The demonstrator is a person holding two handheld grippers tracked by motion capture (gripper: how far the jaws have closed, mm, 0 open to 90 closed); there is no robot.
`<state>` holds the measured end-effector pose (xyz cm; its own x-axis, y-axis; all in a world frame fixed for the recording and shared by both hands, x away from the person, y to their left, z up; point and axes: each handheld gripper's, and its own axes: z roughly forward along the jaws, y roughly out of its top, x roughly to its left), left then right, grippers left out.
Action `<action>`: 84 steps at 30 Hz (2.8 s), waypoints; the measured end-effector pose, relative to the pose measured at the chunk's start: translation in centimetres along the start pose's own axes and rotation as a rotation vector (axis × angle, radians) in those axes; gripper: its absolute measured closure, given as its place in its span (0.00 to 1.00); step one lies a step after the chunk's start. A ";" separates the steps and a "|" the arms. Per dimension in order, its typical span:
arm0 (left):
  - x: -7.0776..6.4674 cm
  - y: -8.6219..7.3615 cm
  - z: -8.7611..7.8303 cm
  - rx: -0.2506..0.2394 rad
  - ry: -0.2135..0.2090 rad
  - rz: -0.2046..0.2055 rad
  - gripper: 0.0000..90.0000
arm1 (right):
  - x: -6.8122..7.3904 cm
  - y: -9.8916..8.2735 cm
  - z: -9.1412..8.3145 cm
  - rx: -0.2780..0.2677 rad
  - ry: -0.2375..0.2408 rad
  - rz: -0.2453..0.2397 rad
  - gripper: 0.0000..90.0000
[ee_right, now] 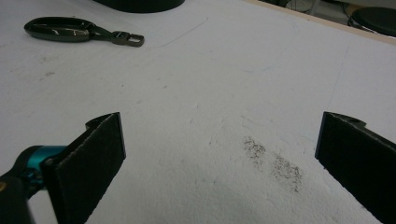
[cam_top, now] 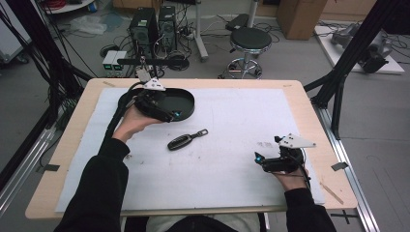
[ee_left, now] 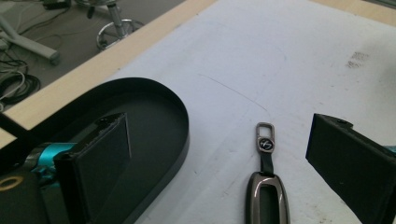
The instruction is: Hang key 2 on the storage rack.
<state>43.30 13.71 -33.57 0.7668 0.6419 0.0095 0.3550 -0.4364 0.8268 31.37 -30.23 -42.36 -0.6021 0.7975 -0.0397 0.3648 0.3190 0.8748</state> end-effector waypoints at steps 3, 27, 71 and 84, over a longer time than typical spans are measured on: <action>-0.5 -0.2 0.8 0.022 -0.022 0.006 0.08 | -0.1 0.0 0.0 -0.001 0.001 -0.001 0.01; -2.9 -2.1 7.5 0.225 -0.165 0.014 0.14 | -0.1 -0.1 0.0 0.004 0.006 -0.003 0.01; -3.4 -2.4 8.8 0.332 -0.117 0.106 0.94 | 0.2 -0.2 0.3 0.051 0.015 -0.038 0.01; -2.2 -1.3 5.6 0.278 -0.094 0.065 0.94 | 0.2 -0.2 0.3 0.044 0.015 -0.042 0.01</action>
<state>44.10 9.33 -37.81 0.8341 0.5516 -0.0058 0.4269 -0.6388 0.6400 31.41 -30.03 -42.64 -0.6281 0.7752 -0.0681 0.3699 0.3744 0.8503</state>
